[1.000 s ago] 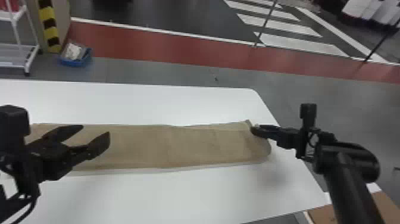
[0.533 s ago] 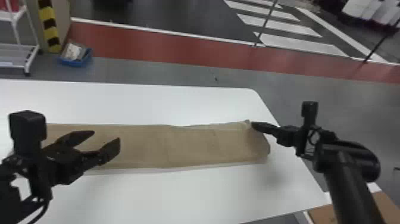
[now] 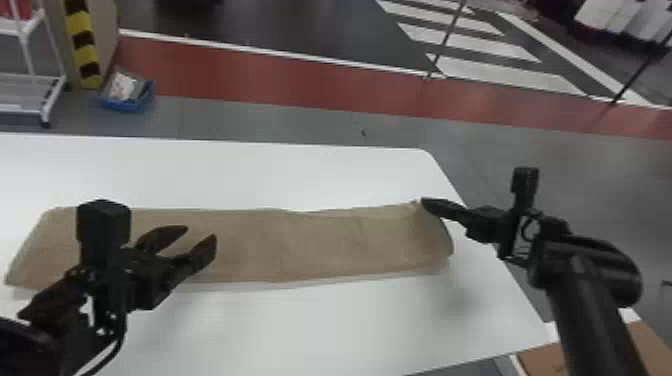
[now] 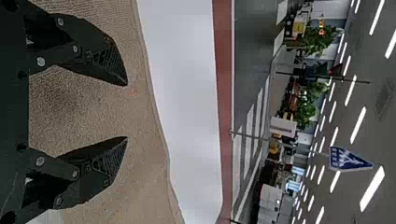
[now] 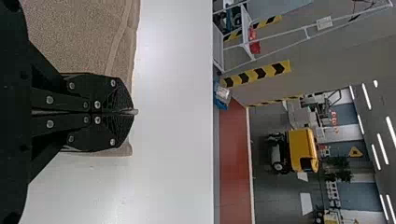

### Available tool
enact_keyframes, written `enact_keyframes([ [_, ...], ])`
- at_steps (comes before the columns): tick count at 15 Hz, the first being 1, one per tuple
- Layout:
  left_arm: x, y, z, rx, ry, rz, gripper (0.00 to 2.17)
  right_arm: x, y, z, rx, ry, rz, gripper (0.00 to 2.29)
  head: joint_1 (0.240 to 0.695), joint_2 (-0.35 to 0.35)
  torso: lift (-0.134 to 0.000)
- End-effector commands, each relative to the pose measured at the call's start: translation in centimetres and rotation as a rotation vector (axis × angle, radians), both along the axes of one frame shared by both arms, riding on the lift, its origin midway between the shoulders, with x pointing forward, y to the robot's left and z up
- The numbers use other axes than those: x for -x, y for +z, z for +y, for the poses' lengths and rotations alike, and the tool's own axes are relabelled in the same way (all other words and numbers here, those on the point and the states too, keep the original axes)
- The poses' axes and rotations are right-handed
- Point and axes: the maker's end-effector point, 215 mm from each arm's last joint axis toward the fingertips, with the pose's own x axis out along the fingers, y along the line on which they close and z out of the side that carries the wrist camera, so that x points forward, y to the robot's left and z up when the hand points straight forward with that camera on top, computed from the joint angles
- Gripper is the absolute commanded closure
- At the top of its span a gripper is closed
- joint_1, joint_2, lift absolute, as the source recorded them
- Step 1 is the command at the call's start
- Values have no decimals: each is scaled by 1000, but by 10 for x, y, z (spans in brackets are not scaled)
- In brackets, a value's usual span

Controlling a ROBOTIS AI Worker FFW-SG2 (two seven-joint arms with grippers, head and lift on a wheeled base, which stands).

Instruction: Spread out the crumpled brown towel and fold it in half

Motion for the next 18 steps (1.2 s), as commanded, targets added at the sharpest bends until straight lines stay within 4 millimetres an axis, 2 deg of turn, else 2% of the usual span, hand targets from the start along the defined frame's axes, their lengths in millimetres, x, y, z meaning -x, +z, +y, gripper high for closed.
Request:
enact_keyframes([
  [1,-2,-5,2,-22,2,-15,653,3,1,-2,-5,-1,-2,1804,695,-350,-120],
  [3,-4,-6,6,-40,14,-23,1193,5,7,0,-22,2,-11,1804,695,-350,-120],
  [4,-3,-8,7,-44,14,-19,1551,7,11,-3,-28,-5,-12,1804,695,-350,-120],
  [5,-1,-13,8,-52,9,-7,1821,7,15,-2,-32,-4,-19,1804,695,-350,-120],
  [6,1,-17,9,-60,8,3,1889,8,17,0,-42,-1,-20,1804,695,-350,-120],
  [9,1,-22,13,-82,19,5,1889,10,27,7,-75,4,-31,1804,695,-350,-120],
  [14,9,-35,19,-108,18,20,1889,1,49,9,-83,4,-78,1804,695,-350,-120],
  [18,12,-39,20,-113,19,29,1889,1,93,7,-75,12,-283,1804,695,-350,-120],
])
